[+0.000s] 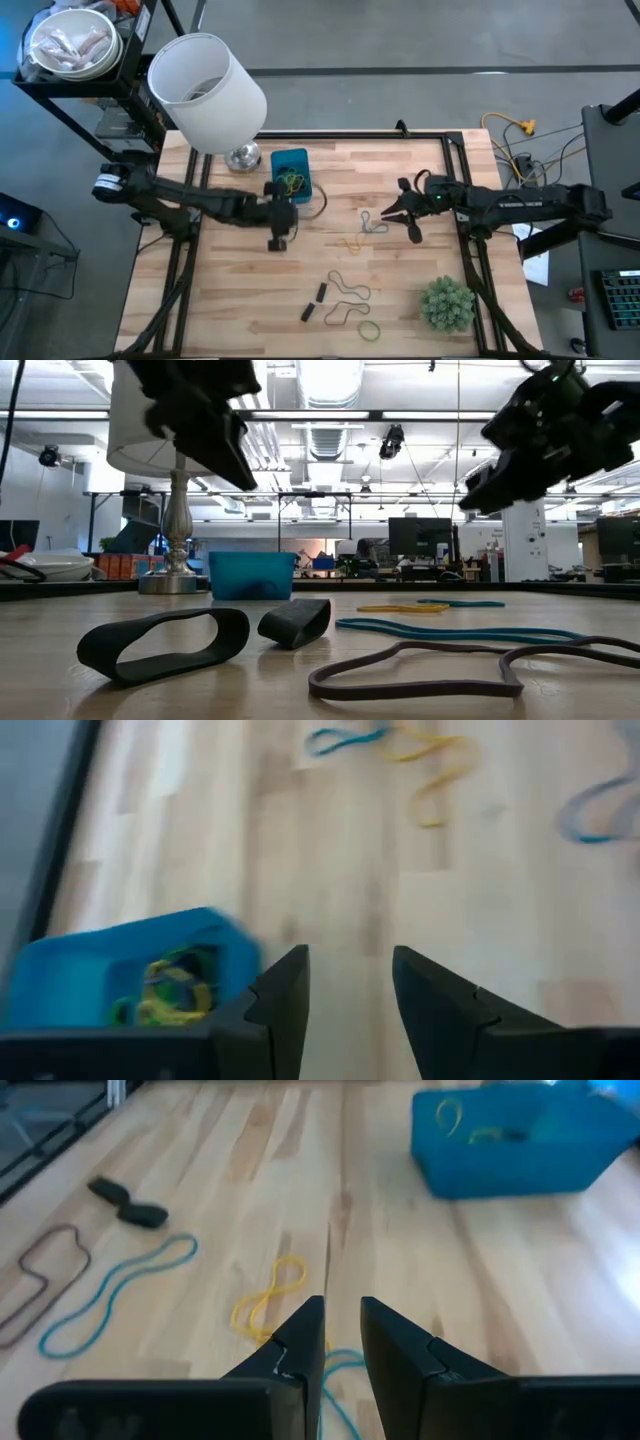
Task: Pick and place rubber bands into bin
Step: Put the top blue rubber band into the blue bin
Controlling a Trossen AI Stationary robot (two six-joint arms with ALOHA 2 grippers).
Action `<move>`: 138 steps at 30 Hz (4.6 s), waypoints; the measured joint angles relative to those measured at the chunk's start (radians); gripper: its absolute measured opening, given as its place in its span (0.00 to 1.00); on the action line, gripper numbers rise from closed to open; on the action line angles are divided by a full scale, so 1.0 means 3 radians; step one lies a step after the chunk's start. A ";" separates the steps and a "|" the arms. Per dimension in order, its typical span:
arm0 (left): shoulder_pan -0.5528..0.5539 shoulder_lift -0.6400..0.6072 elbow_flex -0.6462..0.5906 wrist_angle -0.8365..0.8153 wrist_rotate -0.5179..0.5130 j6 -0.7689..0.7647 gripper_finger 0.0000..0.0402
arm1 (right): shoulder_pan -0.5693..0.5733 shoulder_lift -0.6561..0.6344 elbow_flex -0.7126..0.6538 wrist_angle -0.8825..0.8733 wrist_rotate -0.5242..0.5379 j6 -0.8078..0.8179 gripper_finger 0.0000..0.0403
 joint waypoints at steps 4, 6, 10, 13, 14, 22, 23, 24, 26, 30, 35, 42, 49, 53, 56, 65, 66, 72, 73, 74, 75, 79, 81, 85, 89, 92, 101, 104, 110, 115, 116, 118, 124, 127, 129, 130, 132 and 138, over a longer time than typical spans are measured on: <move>-0.0281 -0.0020 -0.0224 0.0297 -0.0011 -0.0028 0.32 | 0.0000 0.0438 0.0093 0.0025 -0.0003 0.0036 0.16; -0.0382 -0.0020 -0.0334 0.0504 -0.0031 -0.0028 0.32 | 0.0000 0.0671 0.0172 0.0022 -0.0012 0.0137 0.16; -0.0465 -0.0015 -0.0439 0.0625 -0.0051 -0.0028 0.32 | 0.0010 0.1101 0.0377 -0.0069 -0.0018 0.0323 0.16; -0.0471 -0.0034 -0.0449 0.0629 -0.0054 -0.0097 0.32 | 0.0040 0.1422 0.0608 -0.0287 -0.0013 0.0451 0.16; -0.0471 -0.0045 -0.0455 0.0626 -0.0054 -0.0112 0.32 | 0.0061 0.1533 0.0686 -0.0331 -0.0008 0.0476 0.17; -0.0471 -0.0055 -0.0470 0.0633 -0.0054 -0.0113 0.32 | 0.0144 0.2243 0.1271 -0.0743 0.0223 0.0463 0.25; -0.0471 -0.0055 -0.0470 0.0630 -0.0054 -0.0113 0.32 | 0.0144 0.2302 0.1333 -0.0840 0.0292 0.0489 0.26; -0.0471 -0.0055 -0.0470 0.0629 -0.0054 -0.0113 0.32 | 0.0144 0.2358 0.1385 -0.0944 0.0307 0.0520 0.26; -0.0471 -0.0055 -0.0470 0.0633 -0.0054 -0.0113 0.32 | 0.0145 0.2441 0.1483 -0.1062 0.0307 0.0573 0.27; -0.0471 -0.0055 -0.0472 0.0634 -0.0052 -0.0113 0.32 | 0.0151 0.2490 0.1541 -0.1096 0.0306 0.0629 0.28; -0.0471 -0.0055 -0.0473 0.0637 -0.0051 -0.0115 0.32 | 0.0154 0.2445 0.1528 -0.1145 0.0313 0.0812 0.27; -0.0471 -0.0053 -0.0474 0.0638 -0.0050 -0.0122 0.32 | 0.0237 0.2482 0.1527 -0.1207 0.0420 0.0884 0.27; -0.0471 -0.0050 -0.0512 0.0655 -0.0049 -0.0124 0.32 | 0.0355 0.2455 0.1522 -0.1266 0.0463 0.0881 0.26; -0.0471 -0.0049 -0.0529 0.0653 -0.0049 -0.0185 0.32 | 0.0403 0.2460 0.1521 -0.1280 0.0479 0.0882 0.27; -0.0470 -0.0049 -0.0529 0.0652 -0.0047 -0.0199 0.32 | 0.0427 0.2462 0.1519 -0.1283 0.0479 0.0914 0.27; -0.0470 -0.0048 -0.0529 0.0651 -0.0049 -0.0199 0.32 | 0.0586 0.2462 0.1515 -0.1293 0.0479 0.0932 0.27; -0.0470 -0.0048 -0.0529 0.0651 -0.0049 -0.0199 0.32 | 0.0594 0.2462 0.1514 -0.1294 0.0477 0.0920 0.27; -0.0470 -0.0047 -0.0529 0.0651 -0.0049 -0.0199 0.32 | 0.0652 0.2465 0.1490 -0.1293 0.0456 0.0864 0.28; -0.0470 -0.0047 -0.0529 0.0649 -0.0049 -0.0199 0.32 | 0.0660 0.2465 0.1484 -0.1296 0.0456 0.0840 0.28; -0.0470 -0.0047 -0.0529 0.0649 -0.0049 -0.0199 0.32 | 0.0669 0.2465 0.1478 -0.1298 0.0459 0.0801 0.27; -0.0470 -0.0047 -0.0529 0.0649 -0.0049 -0.0199 0.32 | 0.0671 0.2465 0.1474 -0.1300 0.0476 0.0750 0.27; -0.0470 -0.0047 -0.0529 0.0649 -0.0049 -0.0199 0.32 | 0.0684 0.2465 0.1471 -0.1320 0.0764 0.0602 0.23; -0.0470 -0.0047 -0.0529 0.0649 -0.0049 -0.0199 0.32 | 0.0684 0.2465 0.1471 -0.1338 0.0787 0.0526 0.18; -0.0470 -0.0047 -0.0529 0.0649 -0.0049 -0.0199 0.32 | 0.0731 0.2446 0.1471 -0.1370 0.0848 0.0366 0.05; -0.0470 -0.0047 -0.0529 0.0649 -0.0049 -0.0199 0.32 | 0.0760 0.2349 0.1457 -0.1404 0.0893 0.0343 0.02; -0.0470 -0.0047 -0.0529 0.0648 -0.0049 -0.0199 0.32 | 0.0805 0.2216 0.1445 -0.1529 0.0987 0.0350 0.02; -0.0470 -0.0047 -0.0531 0.0655 -0.0049 -0.0199 0.32 | 0.1120 0.1607 0.1445 -0.1874 0.1655 0.0585 0.02; -0.0470 -0.0047 -0.0531 0.0661 -0.0049 -0.0198 0.32 | 0.1263 0.1392 0.1454 -0.1811 0.1854 0.0500 0.02; -0.0470 -0.0047 -0.0531 0.0666 -0.0049 -0.0197 0.32 | 0.1489 0.1096 0.1465 -0.1366 0.2298 -0.0008 0.02; -0.0470 -0.0047 -0.0531 0.0667 -0.0049 -0.0197 0.32 | 0.1481 0.1088 0.1469 -0.0662 0.2325 -0.0574 0.02; -0.0470 -0.0047 -0.0531 0.0666 -0.0049 -0.0197 0.32 | 0.1462 0.1099 0.1471 -0.0520 0.2324 -0.0662 0.02; -0.0470 -0.0047 -0.0531 0.0666 -0.0049 -0.0197 0.32 | 0.1410 0.1129 0.1471 -0.0247 0.2323 -0.0807 0.02; -0.0486 -0.0047 -0.0531 0.0665 -0.0049 -0.0197 0.32 | 0.1157 0.1258 0.1474 0.0488 0.2272 -0.1005 0.02; -0.0523 -0.0052 -0.0525 0.0654 -0.0047 -0.0197 0.32 | 0.1009 0.1355 0.1474 0.0721 0.2266 -0.1013 0.02; -0.0565 -0.0053 -0.0513 0.0632 -0.0048 -0.0197 0.32 | 0.0904 0.1445 0.1474 0.0865 0.2222 -0.1015 0.02; -0.0588 -0.0054 -0.0504 0.0635 -0.0047 -0.0197 0.32 | 0.0852 0.1500 0.1474 0.0955 0.2153 -0.1017 0.02; -0.0645 -0.0076 -0.0501 0.0630 -0.0047 -0.0196 0.32 | 0.0737 0.1617 0.1474 0.1152 0.1963 -0.1017 0.02; -0.0791 -0.0269 -0.0525 0.0615 -0.0047 -0.0197 0.32 | 0.0466 0.2019 0.1635 0.1429 0.1647 -0.0960 0.02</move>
